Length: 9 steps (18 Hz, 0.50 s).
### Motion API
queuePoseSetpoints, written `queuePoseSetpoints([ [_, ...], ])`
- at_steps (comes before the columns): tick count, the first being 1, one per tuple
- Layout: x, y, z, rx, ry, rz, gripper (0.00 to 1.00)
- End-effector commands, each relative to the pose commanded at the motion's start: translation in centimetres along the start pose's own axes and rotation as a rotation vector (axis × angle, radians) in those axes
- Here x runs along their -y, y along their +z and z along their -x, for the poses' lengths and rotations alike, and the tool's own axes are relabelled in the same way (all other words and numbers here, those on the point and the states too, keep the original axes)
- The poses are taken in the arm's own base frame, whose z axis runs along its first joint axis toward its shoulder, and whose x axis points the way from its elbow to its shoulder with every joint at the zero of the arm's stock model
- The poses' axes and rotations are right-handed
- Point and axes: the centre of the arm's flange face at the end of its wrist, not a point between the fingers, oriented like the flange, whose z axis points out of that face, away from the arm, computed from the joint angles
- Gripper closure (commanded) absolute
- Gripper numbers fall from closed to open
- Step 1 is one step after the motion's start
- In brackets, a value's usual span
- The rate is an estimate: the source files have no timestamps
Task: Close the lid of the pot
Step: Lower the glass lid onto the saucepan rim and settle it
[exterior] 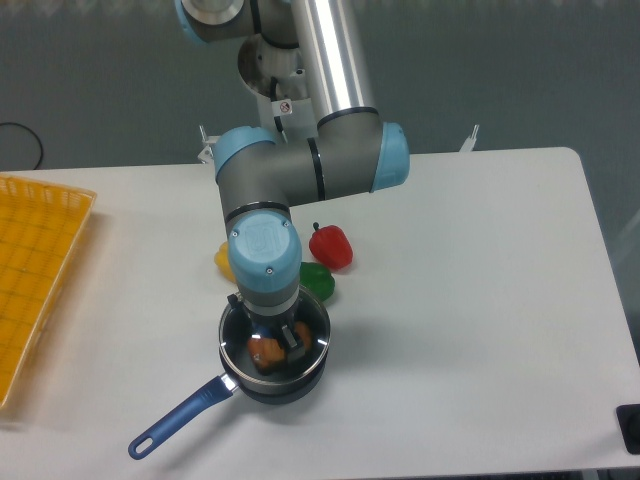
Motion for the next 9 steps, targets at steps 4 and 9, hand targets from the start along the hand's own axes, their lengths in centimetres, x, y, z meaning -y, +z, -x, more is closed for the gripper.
queuePoseSetpoints([
  [4,0.08,0.01,-0.05,0.000,-0.005,0.002,0.41],
  [9,0.19,0.43,0.32,-0.004,-0.005,0.003,0.41],
])
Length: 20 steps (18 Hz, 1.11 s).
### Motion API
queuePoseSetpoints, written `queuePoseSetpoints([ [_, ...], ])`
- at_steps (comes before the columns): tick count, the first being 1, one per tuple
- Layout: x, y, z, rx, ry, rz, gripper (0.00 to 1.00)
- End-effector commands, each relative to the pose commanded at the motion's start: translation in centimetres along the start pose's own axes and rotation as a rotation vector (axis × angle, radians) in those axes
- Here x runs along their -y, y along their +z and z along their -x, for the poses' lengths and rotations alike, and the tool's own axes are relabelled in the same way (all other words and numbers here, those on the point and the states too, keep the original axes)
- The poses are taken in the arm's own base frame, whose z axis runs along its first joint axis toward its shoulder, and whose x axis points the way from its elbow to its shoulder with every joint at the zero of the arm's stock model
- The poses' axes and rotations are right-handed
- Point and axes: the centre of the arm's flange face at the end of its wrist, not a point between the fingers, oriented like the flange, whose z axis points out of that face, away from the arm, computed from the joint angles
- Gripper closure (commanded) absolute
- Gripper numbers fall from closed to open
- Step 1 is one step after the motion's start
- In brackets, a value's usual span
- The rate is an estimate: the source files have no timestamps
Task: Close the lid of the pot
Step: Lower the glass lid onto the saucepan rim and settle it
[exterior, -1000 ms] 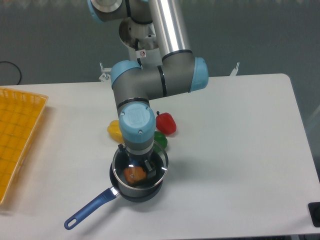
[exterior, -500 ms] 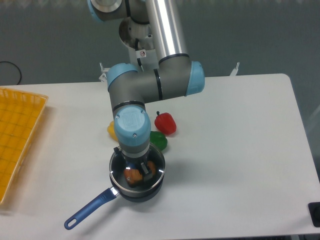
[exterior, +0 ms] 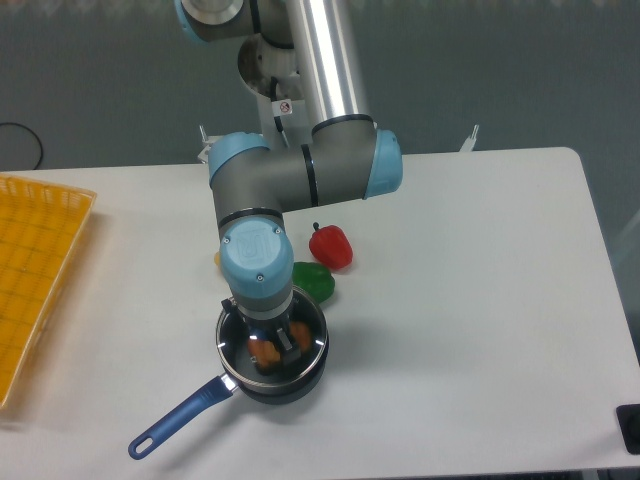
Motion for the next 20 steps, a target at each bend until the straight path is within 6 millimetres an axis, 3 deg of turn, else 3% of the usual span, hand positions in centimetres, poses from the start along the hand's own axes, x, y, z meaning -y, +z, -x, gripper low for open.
queuePoseSetpoints([
  [8,0.31,-0.28,1.00,0.008,0.000,0.000,0.41],
  [20,0.12,0.37,0.71,-0.004,0.000,0.013,0.41],
])
